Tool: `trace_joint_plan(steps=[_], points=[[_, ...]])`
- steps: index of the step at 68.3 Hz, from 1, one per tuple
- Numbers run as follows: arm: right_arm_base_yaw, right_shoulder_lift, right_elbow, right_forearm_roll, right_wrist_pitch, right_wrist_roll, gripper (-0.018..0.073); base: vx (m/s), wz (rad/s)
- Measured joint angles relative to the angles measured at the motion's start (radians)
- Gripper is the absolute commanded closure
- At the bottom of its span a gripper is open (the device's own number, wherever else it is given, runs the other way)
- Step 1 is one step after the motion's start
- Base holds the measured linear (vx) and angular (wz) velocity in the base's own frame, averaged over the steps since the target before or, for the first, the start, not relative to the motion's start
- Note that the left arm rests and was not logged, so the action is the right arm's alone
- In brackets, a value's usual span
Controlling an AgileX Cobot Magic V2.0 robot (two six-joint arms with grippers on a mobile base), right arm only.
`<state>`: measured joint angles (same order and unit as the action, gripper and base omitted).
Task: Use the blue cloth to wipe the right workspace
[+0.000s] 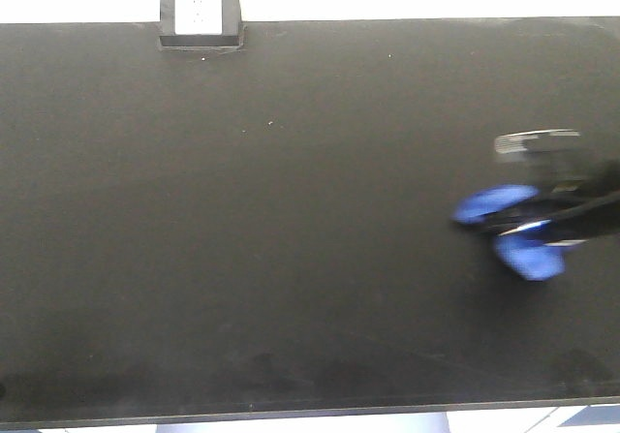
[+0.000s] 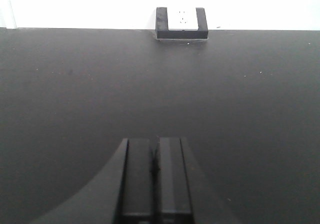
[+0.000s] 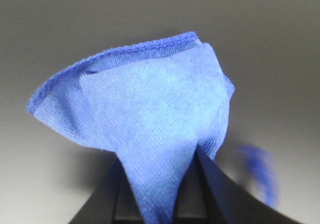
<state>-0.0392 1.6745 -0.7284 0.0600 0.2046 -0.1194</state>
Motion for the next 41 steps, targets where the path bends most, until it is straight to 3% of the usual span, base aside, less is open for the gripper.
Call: trace_joint_plan(steps=[5,11,20,31,36,41], points=[[-0.051,0.0,0.0,0.04,0.007,-0.001,0.0559,0.0,0.0],[-0.018,0.0,0.0,0.084,0.01,-0.037,0.0559,0.0,0.0],[0.197,0.0,0.0,0.129,0.008,-0.111,0.0559,0.0,0.0],[0.478,0.0,0.0,0.144,-0.019,-0.131,0.0559,0.0,0.0],[0.537,0.0,0.0,0.15,-0.035,-0.132,0.0559,0.0,0.0],[0.543,0.0,0.0,0.151,-0.048,-0.132,0.0559,0.0,0.0]])
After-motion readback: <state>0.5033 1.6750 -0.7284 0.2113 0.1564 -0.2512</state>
